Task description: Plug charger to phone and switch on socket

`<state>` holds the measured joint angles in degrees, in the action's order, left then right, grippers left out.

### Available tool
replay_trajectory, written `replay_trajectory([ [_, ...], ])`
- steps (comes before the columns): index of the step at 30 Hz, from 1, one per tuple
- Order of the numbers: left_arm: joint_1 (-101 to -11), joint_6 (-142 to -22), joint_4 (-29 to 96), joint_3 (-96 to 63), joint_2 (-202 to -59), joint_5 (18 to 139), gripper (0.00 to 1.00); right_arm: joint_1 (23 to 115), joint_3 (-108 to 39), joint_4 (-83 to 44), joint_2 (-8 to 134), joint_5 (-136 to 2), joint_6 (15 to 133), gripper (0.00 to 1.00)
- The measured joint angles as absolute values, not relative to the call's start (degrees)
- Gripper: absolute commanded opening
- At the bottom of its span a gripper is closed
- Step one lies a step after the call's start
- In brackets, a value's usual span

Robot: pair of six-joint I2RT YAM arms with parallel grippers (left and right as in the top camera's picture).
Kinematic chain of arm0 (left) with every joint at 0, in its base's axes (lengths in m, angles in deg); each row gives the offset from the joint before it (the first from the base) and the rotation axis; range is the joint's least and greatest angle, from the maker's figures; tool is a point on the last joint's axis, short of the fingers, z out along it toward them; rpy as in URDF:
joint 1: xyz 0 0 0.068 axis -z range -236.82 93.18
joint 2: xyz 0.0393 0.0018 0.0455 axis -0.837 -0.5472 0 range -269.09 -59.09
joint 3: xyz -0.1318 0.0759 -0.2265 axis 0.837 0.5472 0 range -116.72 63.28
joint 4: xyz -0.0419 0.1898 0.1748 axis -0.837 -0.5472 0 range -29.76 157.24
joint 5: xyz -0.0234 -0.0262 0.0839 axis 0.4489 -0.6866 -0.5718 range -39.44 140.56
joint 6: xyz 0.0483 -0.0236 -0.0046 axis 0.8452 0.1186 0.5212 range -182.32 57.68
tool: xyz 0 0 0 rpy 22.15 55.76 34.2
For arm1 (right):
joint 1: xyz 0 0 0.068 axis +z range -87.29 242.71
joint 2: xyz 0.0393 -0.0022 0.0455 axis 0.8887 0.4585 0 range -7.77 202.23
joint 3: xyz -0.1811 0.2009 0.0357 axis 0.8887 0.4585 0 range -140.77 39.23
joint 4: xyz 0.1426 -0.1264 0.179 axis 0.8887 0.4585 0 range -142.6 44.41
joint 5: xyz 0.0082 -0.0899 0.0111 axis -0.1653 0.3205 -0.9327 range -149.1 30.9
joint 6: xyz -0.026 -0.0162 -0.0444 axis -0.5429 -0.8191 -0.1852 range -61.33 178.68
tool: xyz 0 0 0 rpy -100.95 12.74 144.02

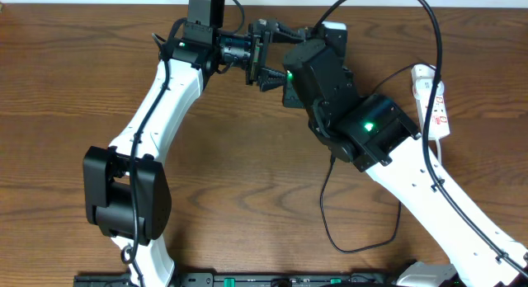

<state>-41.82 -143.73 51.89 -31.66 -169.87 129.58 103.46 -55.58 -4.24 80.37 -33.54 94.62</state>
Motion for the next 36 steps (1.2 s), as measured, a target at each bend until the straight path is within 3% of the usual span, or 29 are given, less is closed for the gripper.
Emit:
replay_trajectory([
  [4, -41.82, -143.84, 52.04, -31.66, -169.87, 129.93, 0.98, 103.33, -55.58, -4.43, 80.46, -31.72, 99.69, 0.01],
  [16, -41.82, -146.44, 52.09, -31.66, -169.87, 129.98, 0.98, 100.10, -55.58, -3.76, 80.35, -29.47, 118.97, 0.01],
  [26, -41.82, -149.59, 52.09, -31.66, -169.87, 129.98, 0.98, 99.94, -55.58, -3.52, 80.35, -30.34, 142.33, 0.01],
  [36, -41.82, -150.18, 52.09, -31.66, -169.87, 130.00, 0.73, 99.94, -55.58, -1.81, 80.35, -35.66, 157.74, 0.01],
])
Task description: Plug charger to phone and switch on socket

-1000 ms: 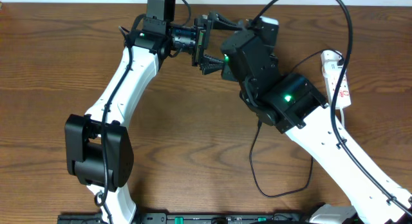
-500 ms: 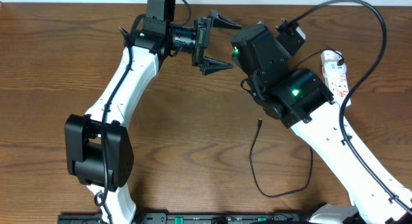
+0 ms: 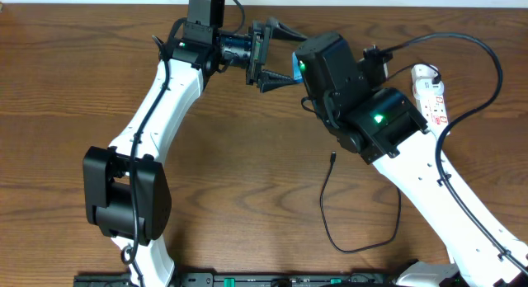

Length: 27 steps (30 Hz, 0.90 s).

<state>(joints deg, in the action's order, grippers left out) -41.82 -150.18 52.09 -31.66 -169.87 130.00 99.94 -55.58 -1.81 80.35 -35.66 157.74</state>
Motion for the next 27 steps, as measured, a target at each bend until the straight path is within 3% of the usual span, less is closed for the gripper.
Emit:
replay_trajectory([
  [4, -41.82, -150.48, 52.09, -31.66, -169.87, 130.20, 0.61, 99.94, -55.58, -1.42, 80.35, -36.36, 160.98, 0.01],
  [12, -41.82, -150.61, 52.09, -31.66, -169.87, 130.20, 0.51, 99.94, -55.58, -1.92, 80.35, -36.81, 163.60, 0.01],
  [27, -41.82, -150.61, 52.09, -31.66, -169.87, 130.20, 0.44, 99.61, -55.58, -4.06, 80.35, -36.81, 164.82, 0.01],
])
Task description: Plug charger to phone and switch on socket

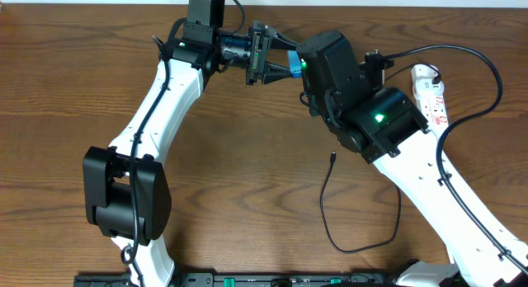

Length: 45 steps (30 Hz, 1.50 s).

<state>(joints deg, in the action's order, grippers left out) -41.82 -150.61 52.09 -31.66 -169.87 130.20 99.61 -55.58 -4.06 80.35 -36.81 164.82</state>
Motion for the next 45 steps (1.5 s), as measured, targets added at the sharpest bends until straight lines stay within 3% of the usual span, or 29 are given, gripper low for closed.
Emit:
replay_trajectory([
  [5, -41.82, -150.64, 52.09, -31.66, -169.87, 130.20, 0.44, 99.07, -55.58, -4.08, 80.35, -36.86, 164.82, 0.01],
  [27, -41.82, -150.64, 52.09, -31.66, -169.87, 130.20, 0.25, 99.05, -55.58, -5.20, 80.35, -39.44, 164.82, 0.01],
  [38, -41.95, -151.69, 52.09, -31.66, -169.87, 130.33, 0.08, 99.05, -55.58, -5.39, 80.35, -40.29, 167.45, 0.02],
  [41, -42.10, -152.17, 52.11, -31.66, -169.87, 130.44, 0.07, 99.05, -55.58, -5.42, 80.35, -40.64, 168.36, 0.10],
  [45, -42.08, -152.12, 52.04, -31.66, -169.87, 130.30, 0.08, 99.05, -55.58, -5.57, 80.35, -41.25, 167.36, 0.40],
])
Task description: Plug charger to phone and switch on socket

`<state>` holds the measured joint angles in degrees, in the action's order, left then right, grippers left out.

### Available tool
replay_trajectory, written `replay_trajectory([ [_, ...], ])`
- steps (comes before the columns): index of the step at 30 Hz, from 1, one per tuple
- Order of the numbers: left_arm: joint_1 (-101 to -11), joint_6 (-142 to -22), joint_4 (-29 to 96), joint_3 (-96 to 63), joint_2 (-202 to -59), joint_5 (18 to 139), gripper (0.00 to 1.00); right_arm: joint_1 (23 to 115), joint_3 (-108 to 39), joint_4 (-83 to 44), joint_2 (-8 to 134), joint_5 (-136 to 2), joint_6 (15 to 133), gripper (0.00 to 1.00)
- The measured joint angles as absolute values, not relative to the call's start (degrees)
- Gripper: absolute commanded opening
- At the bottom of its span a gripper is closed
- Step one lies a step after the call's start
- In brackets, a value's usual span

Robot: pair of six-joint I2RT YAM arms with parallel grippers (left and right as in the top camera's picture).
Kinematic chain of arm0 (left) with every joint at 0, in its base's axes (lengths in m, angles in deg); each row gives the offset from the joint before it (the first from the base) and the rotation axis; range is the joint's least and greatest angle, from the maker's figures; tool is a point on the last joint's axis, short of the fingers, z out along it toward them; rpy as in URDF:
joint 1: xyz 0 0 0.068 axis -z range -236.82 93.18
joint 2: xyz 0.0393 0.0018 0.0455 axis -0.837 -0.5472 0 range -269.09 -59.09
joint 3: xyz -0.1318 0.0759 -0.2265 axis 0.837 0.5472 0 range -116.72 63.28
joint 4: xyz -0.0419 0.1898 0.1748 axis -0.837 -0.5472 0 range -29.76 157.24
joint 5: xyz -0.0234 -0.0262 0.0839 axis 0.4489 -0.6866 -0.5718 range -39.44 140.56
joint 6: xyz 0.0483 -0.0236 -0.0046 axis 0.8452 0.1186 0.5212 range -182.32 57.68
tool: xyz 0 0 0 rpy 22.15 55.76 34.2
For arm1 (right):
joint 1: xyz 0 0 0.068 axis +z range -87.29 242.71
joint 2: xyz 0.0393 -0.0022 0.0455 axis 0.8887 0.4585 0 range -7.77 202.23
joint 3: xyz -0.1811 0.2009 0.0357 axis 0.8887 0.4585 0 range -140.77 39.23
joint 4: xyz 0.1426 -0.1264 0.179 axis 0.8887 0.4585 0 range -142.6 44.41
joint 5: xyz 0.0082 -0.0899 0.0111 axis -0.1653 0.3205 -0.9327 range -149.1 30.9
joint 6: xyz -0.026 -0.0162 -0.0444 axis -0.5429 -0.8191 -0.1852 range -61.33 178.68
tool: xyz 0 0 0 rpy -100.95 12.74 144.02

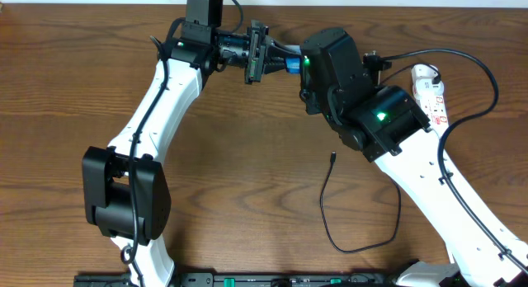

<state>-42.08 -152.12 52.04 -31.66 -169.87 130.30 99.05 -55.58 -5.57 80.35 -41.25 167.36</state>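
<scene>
A small blue object (291, 65), probably the phone, shows only as a sliver at the back centre. My left gripper (279, 63) is shut on it from the left, fingers drawn together. From the right, my right arm's black wrist housing (328, 60) sits close against it and hides its own fingers. The black charger cable (323, 206) lies on the table, its free plug end (331, 157) in front of the right arm and touching nothing. A white socket strip (432, 96) lies at the back right.
The wooden table (66, 114) carries both arms. A black lead (495, 77) arcs from the right arm over the socket strip. The charger cable loops near the front edge (363, 247) and runs under the right forearm.
The left gripper's fingers have drawn tighter on the blue object. The right wrist has shifted slightly back and left, closer to them. The cable and socket strip have not moved.
At first the left gripper was wide open, with the right wrist pushed between its fingers. The right arm then stood further right, showing a blue object at the open fingers. The left fingers then narrowed on it and are now shut.
</scene>
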Motion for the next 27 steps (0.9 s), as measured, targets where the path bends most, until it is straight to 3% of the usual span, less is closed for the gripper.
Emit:
replay_trajectory([
  [4, -42.01, -152.06, 52.00, -31.66, -169.87, 130.13, 0.07, 99.05, -55.58, -6.05, 80.35, -40.95, 165.65, 0.66],
  [13, -42.04, -149.13, 51.96, -31.66, -169.87, 126.94, 0.07, 96.01, -55.58, -6.84, 80.24, -37.99, 153.70, 0.89],
  [14, -42.06, -147.29, 51.93, -31.66, -169.87, 125.85, 0.07, 94.83, -55.58, -6.82, 79.96, -37.97, 150.86, 0.99],
  [20, -43.46, -131.36, 51.78, -31.66, -169.87, 119.97, 0.07, 87.64, -55.60, -6.29, 76.63, -39.72, 133.17, 0.99],
  [23, -45.07, -120.93, 49.46, -31.66, -169.87, 115.51, 0.07, 83.31, -55.75, -2.84, 75.02, -42.26, 120.04, 0.99],
  [27, -45.75, -112.63, 44.37, -31.66, -169.87, 108.45, 0.07, 81.25, -56.04, 5.16, 75.19, -44.01, 110.81, 0.99],
])
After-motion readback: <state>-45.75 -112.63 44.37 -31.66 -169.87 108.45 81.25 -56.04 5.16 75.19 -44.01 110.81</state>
